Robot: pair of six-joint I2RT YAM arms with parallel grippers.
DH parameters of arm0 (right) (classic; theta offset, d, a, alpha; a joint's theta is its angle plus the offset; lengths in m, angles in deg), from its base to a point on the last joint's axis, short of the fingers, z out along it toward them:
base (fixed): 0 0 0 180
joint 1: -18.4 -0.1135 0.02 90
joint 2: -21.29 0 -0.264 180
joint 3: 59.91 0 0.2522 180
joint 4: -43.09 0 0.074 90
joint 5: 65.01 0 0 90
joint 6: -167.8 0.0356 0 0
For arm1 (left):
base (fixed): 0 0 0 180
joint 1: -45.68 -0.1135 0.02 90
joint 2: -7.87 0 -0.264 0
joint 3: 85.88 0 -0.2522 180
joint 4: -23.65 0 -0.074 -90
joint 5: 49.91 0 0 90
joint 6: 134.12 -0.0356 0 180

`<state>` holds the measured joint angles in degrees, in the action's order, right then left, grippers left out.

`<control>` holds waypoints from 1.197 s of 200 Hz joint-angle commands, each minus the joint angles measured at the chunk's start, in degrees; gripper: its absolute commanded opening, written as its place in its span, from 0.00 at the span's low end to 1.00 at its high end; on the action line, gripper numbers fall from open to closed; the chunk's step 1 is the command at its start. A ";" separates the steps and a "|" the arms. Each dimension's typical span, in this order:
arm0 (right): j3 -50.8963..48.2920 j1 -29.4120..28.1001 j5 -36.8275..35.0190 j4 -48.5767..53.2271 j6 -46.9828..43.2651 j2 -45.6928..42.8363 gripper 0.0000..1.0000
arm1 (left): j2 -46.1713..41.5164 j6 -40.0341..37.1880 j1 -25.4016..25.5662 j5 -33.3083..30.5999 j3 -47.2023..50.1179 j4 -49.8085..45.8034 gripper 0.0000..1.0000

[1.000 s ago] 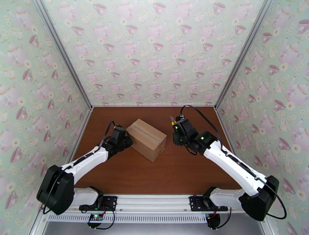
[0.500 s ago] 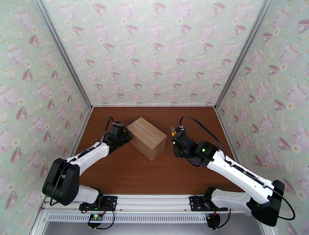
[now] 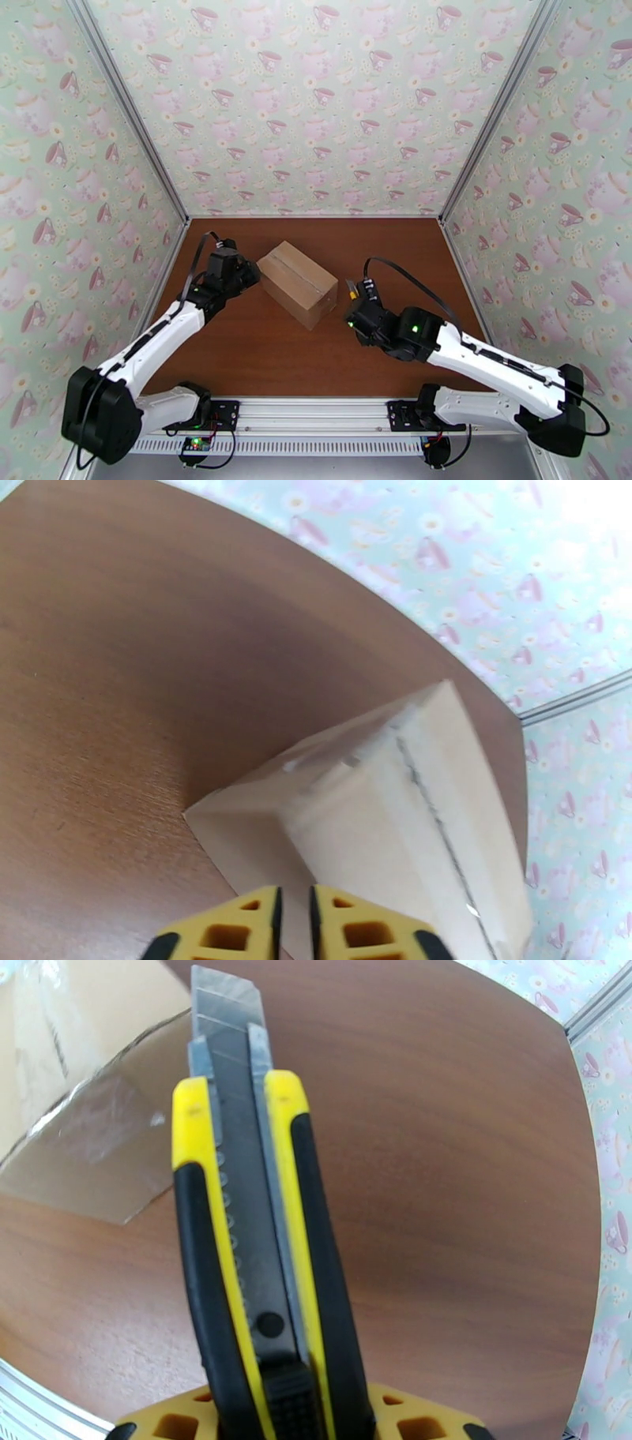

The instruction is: Unpack the express box

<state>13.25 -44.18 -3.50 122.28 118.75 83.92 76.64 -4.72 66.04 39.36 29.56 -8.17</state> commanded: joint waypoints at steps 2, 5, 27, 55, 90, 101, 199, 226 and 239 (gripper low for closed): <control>-0.42 -1.60 -2.36 1.13 3.25 0.15 0.00 | 0.46 -1.79 0.96 0.67 -4.55 -3.14 0.27; -0.43 -1.76 -2.36 1.17 3.32 0.27 0.00 | 0.80 -1.98 1.02 0.89 -5.22 -3.24 0.28; -0.44 -2.69 -2.22 1.04 3.57 1.42 0.00 | 4.04 -3.22 1.85 2.77 -10.44 -3.52 0.35; -0.53 -3.23 -1.96 0.37 3.52 3.08 0.00 | 8.51 -4.05 2.26 3.73 -14.74 -2.11 0.42; -1.19 -3.25 -1.24 -1.17 2.93 3.67 0.00 | 13.72 -4.26 2.55 5.42 -18.95 0.85 0.44; -1.16 -3.24 -0.88 -1.73 2.82 4.00 0.00 | 15.20 -4.05 2.66 5.91 -19.95 1.73 0.44; 0.72 -3.23 -1.29 -2.66 1.48 9.27 0.00 | 18.65 -3.36 3.11 7.41 -21.05 4.18 0.45; 1.07 -3.24 -1.98 -3.06 1.32 9.81 0.00 | 18.62 -3.08 3.16 7.50 -20.70 4.70 0.45; 0.99 -3.24 -2.02 -3.41 1.24 9.53 0.00 | 18.51 -3.06 3.13 7.54 -20.52 4.88 0.45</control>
<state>12.62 -46.96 -3.80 119.96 120.63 93.62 94.78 -7.93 69.04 45.70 10.13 -5.15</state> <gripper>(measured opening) 0.392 0.446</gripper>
